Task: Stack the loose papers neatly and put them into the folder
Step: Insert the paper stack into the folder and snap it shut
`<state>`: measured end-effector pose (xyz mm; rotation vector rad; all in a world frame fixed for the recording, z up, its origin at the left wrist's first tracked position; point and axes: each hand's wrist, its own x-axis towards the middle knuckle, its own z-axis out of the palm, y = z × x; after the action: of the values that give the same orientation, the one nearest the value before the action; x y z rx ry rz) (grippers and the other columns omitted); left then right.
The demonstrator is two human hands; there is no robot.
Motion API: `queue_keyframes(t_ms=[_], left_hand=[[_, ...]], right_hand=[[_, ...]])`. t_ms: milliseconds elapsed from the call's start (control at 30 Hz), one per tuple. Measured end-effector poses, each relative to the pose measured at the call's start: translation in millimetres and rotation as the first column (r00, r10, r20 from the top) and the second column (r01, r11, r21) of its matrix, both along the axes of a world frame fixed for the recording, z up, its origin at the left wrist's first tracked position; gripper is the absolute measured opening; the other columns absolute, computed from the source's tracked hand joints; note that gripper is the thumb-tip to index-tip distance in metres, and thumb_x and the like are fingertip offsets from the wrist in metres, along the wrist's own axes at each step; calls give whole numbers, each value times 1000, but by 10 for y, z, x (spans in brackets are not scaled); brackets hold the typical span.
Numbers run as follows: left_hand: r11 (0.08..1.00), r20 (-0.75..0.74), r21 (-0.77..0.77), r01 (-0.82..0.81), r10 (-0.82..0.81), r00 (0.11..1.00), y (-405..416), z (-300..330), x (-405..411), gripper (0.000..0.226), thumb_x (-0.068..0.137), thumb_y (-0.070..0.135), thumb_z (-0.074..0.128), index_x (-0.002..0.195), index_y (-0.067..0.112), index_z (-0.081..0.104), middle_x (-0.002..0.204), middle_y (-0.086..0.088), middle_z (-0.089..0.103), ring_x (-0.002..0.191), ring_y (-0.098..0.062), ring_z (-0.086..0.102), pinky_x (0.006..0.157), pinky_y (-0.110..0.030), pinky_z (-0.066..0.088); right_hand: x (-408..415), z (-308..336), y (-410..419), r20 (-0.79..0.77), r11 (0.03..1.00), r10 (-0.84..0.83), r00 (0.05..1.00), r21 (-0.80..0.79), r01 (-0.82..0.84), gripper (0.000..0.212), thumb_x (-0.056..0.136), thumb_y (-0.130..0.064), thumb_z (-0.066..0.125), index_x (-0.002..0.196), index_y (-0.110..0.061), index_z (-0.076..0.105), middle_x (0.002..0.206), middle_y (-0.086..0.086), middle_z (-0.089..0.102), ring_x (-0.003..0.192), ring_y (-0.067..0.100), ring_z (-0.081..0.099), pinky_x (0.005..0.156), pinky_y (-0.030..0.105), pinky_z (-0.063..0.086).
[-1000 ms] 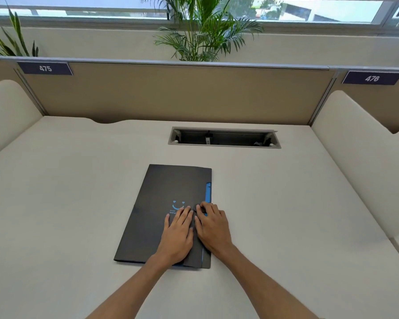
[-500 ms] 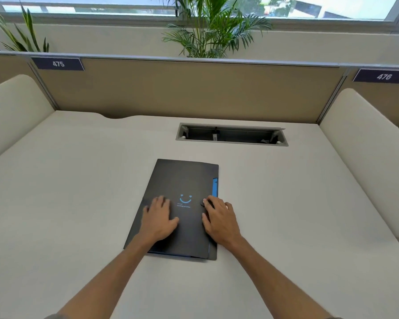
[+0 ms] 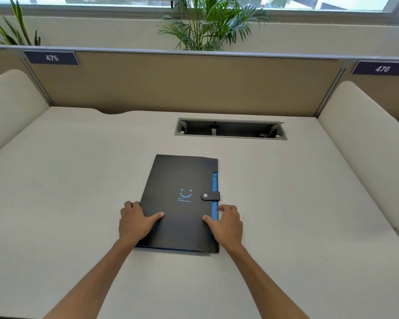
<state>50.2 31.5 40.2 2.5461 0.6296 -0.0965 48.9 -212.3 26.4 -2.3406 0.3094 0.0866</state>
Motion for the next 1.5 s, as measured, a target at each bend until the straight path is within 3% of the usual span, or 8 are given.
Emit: queue_keyframes(t_ms=[167, 267, 767, 900, 1000, 1200, 1333, 1500], left_hand=[[927, 83, -361, -104, 143, 986, 33, 13, 28, 56, 70, 26, 83, 113, 5, 54, 117, -12, 62, 99, -27, 59, 88, -41, 50], [872, 102, -473, -125, 195, 975, 79, 84, 53, 55, 73, 17, 81, 119, 6, 53, 120, -12, 63, 98, -26, 59, 89, -39, 50], [874, 226, -468, -127, 257, 939, 926, 453, 847, 51, 77, 15, 79, 123, 4, 57, 126, -14, 62, 95, -25, 56, 85, -34, 45], [864, 214, -482, -143, 275, 937, 1115, 321, 1039, 62, 78, 14, 78, 133, 6, 50, 134, -15, 58, 116, -32, 57, 98, -40, 45], [898, 208, -420, -129, 233, 950, 1242, 169, 1135, 64, 82, 13, 74, 138, 8, 45, 136, -16, 56, 122, -35, 54, 102, -43, 42], [995, 116, 66, 77, -84, 990, 1453, -214, 1321, 55, 94, 33, 52, 141, 7, 41, 143, -12, 47, 136, -29, 36, 104, -54, 35], [975, 108, 169, 141, -161, 981, 1557, -352, 1494, 57, 100, 37, 37, 149, 8, 28, 157, -8, 29, 145, -25, 24, 114, -54, 19], [967, 106, 191, 167, -190, 976, 1680, -392, 1789, 59, 100, 38, 35, 150, 8, 26, 158, -9, 27, 145, -26, 24, 116, -51, 19]], right_hand=[[107, 47, 63, -93, 947, -5, 996, 319, 35, 61, 77, -23, 78, 125, -18, 40, 119, 4, 61, 99, 18, 60, 90, 37, 53], [175, 131, 127, -76, 923, -11, 997, 383, 40, 60, 78, -16, 76, 125, -18, 39, 117, 2, 60, 95, 18, 60, 89, 37, 53], [1177, 594, 843, -28, 912, 184, 983, 377, -160, 76, 77, -15, 80, 140, -13, 37, 134, 9, 54, 108, 18, 54, 95, 32, 50], [1388, 557, 1045, -111, 934, 236, 965, 301, -193, 76, 74, -17, 80, 138, -12, 39, 140, 9, 51, 123, 27, 51, 103, 41, 47], [1432, 493, 1165, -185, 928, 346, 920, 213, -306, 71, 80, -20, 75, 140, -9, 39, 143, 10, 47, 127, 29, 48, 103, 34, 43], [1523, 215, 1401, -236, 781, 515, 824, -265, -565, 76, 93, -49, 52, 152, -10, 24, 163, 13, 8, 149, 28, 13, 118, 46, 23], [1693, 157, 1535, -261, 760, 517, 815, -299, -577, 77, 97, -50, 44, 155, -10, 14, 164, 14, 0, 151, 27, 5, 120, 47, 16], [1978, 155, 1636, -266, 755, 508, 819, -321, -572, 78, 97, -51, 43, 155, -9, 12, 164, 14, 0, 150, 28, 9, 119, 46, 19]])
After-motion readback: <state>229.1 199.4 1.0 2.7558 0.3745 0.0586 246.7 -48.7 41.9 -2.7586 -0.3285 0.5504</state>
